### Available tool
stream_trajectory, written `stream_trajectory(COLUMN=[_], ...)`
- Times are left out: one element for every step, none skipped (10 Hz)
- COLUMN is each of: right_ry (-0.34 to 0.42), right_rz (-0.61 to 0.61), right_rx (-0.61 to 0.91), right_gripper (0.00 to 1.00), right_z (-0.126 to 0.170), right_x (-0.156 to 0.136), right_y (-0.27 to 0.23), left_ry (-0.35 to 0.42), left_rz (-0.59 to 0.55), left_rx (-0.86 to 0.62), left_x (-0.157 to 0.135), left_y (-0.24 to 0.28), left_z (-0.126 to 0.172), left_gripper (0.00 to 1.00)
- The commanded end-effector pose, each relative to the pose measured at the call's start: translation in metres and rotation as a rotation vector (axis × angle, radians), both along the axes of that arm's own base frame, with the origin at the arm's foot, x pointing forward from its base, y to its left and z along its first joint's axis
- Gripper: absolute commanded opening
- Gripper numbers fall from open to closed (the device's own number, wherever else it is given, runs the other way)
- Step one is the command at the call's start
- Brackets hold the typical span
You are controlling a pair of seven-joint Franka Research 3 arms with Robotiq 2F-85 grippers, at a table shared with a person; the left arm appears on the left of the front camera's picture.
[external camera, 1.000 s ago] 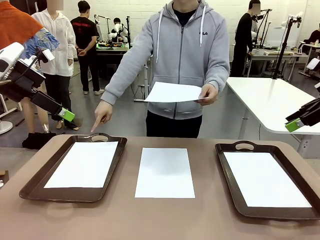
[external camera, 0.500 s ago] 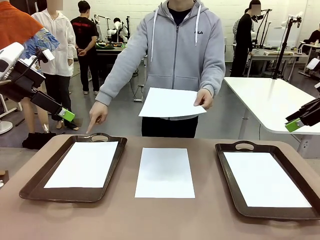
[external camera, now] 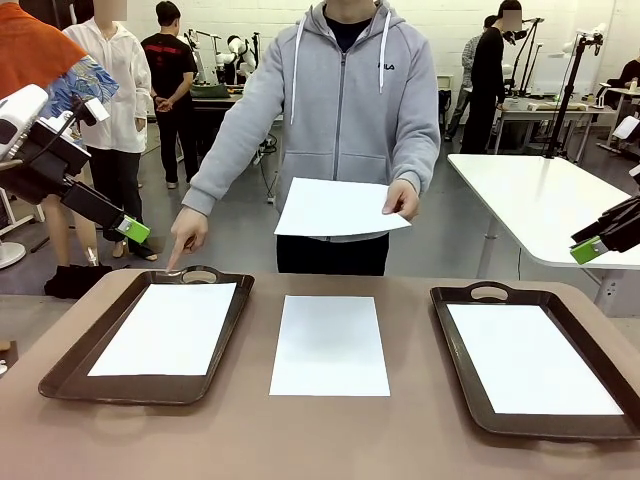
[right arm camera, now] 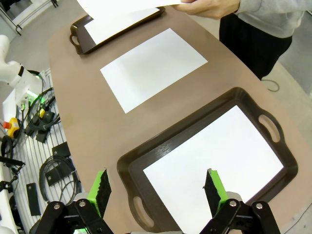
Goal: Sort the A4 documents.
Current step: Receive the A4 Paper.
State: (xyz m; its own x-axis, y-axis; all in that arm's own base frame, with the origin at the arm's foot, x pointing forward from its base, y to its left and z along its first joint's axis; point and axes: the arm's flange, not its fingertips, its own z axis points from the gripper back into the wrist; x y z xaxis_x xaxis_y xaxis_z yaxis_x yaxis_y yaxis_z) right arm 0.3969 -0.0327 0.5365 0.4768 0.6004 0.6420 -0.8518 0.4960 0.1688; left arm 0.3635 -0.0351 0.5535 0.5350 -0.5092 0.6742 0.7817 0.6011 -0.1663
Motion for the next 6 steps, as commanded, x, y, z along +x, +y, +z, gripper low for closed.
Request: stream_trajectory(right_ry=[0.003, 0.003, 0.003, 0.003, 0.003, 0.003], right_rz=[0.003, 0.003, 0.003, 0.003, 0.003, 0.003], right_rx=[0.0, 0.0, 0.0, 0.0, 0.0, 0.0], right_gripper=[1.0, 1.0, 1.0, 1.0, 1.0, 1.0], right_z=[-0.001, -0.001, -0.001, -0.001, -0.001, -0.001], right_x=[0.0002, 0.0002, 0.0002, 0.0002, 0.0002, 0.0002], right_y=[0.0003, 0.0003, 0.0003, 0.0003, 0.0003, 0.0003], left_ry=[0.003, 0.003, 0.003, 0.003, 0.003, 0.0], left_rz=[-0.001, -0.001, -0.001, -0.001, -0.001, 0.0], left_rx=[-0.006, -0.006, -0.006, -0.006, -0.006, 0.0], left_x=[0.0003, 0.0003, 0.0003, 0.0003, 0.0003, 0.0], left_y=[0.0005, 0.0005, 0.0005, 0.0005, 0.0005, 0.0], left_z=[-0.0004, -0.0004, -0.0004, -0.0004, -0.0004, 0.0], left_gripper=[1.0, 1.0, 1.0, 1.0, 1.0, 1.0])
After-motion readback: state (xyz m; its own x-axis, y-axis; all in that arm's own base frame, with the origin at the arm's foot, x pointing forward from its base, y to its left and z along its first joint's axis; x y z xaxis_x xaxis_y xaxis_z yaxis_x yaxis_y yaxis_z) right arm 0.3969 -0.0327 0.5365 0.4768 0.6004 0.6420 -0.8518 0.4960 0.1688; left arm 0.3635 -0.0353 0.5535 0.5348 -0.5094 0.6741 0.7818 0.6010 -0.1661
